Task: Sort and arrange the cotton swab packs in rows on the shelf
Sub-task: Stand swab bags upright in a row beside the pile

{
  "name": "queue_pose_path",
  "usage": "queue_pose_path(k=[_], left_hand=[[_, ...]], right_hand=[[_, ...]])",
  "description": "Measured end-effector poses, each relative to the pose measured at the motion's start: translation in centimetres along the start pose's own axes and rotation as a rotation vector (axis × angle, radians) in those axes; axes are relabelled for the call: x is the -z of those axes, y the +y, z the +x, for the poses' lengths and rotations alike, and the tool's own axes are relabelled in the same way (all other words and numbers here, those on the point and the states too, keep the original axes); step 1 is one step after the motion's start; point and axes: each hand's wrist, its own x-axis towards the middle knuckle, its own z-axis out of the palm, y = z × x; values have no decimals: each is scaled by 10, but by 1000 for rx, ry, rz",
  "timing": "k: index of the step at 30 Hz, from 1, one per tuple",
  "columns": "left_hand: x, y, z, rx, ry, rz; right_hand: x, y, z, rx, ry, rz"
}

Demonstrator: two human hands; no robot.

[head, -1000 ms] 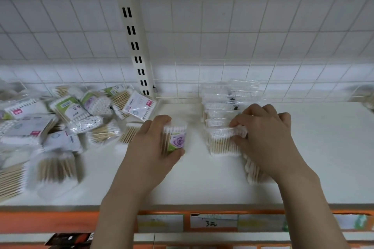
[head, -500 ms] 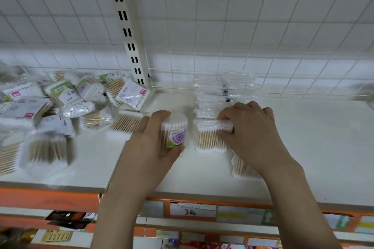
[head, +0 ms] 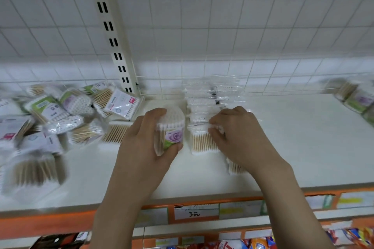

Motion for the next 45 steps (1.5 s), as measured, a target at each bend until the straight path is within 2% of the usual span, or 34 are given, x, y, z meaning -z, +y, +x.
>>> queue_pose_path(k=[6, 14, 20, 24, 26, 32, 37, 45], left_hand=[[-1, 7, 15, -56, 36, -59], [-35, 61, 29, -195, 29, -88], [-93, 119, 33, -207, 25, -163], [-148, 164, 31, -168, 24, -183], [-177, 187, 26, -142, -6, -202], [-238, 236, 9, -202, -111, -137], [-251, 248, 2, -174, -195, -40], [-252, 242, -1, -193, -152, 4]], right_hand=[[18, 3, -8, -42, 81, 67], [44, 53, -37, -110, 159, 97], [56, 125, -66, -159, 206, 136], [67, 189, -84, -145, 173, 139], [73, 221, -96, -154, 160, 139], [81, 293, -127, -188, 97, 148], [78, 313, -140, -198, 90, 189], [77, 316, -154, -225, 103, 194]])
